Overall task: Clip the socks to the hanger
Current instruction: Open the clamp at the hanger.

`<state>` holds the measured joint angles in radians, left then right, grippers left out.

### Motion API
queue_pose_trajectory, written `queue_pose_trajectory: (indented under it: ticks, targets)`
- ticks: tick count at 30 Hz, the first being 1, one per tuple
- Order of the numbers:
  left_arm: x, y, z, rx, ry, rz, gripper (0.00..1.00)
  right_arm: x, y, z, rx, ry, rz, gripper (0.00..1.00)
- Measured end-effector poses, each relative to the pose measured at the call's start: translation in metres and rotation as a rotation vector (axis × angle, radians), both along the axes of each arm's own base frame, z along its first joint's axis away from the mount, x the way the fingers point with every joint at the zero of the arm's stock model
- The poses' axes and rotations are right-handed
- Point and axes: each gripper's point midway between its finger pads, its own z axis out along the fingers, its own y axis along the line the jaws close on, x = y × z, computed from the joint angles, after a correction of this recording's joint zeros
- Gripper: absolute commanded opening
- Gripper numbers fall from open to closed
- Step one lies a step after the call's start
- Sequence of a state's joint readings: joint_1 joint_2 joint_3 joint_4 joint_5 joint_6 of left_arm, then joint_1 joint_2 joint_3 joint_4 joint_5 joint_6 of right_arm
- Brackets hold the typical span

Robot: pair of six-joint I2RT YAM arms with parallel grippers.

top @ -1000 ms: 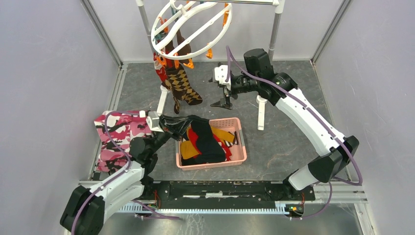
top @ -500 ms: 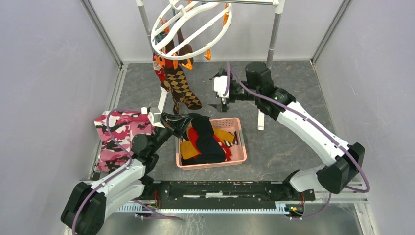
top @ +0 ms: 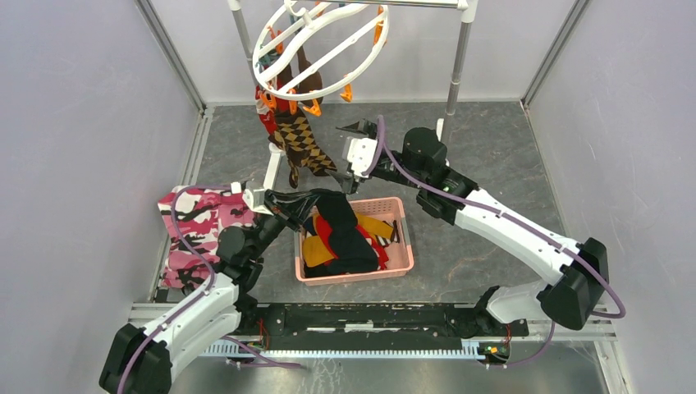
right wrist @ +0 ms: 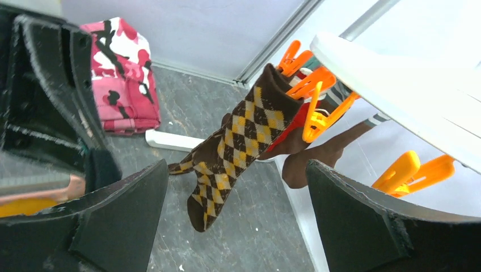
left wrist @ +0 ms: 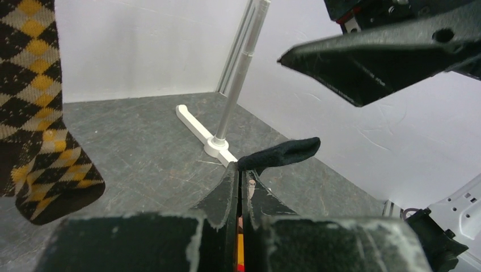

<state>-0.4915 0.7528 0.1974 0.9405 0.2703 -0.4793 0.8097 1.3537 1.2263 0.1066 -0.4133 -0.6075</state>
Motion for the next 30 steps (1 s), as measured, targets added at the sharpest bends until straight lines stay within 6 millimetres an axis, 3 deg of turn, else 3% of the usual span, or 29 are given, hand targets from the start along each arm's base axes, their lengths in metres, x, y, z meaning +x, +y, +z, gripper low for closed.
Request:
queue_pose_trajectory:
  ticks: [11,22,30]
  targets:
    - [0.009,0.008,-0.012,0.014,0.061,0.067,0.02,0.019,0.013,0.009,0.149,0.029,-0.118,0.95]
    - [0.014,0.013,-0.018,0.017,0.087,0.101,0.02,0.047,0.036,-0.009,0.188,0.077,-0.209,0.83]
    - [0.013,0.018,-0.015,0.028,0.069,0.129,0.02,0.062,0.044,0.005,0.256,0.080,-0.248,0.82]
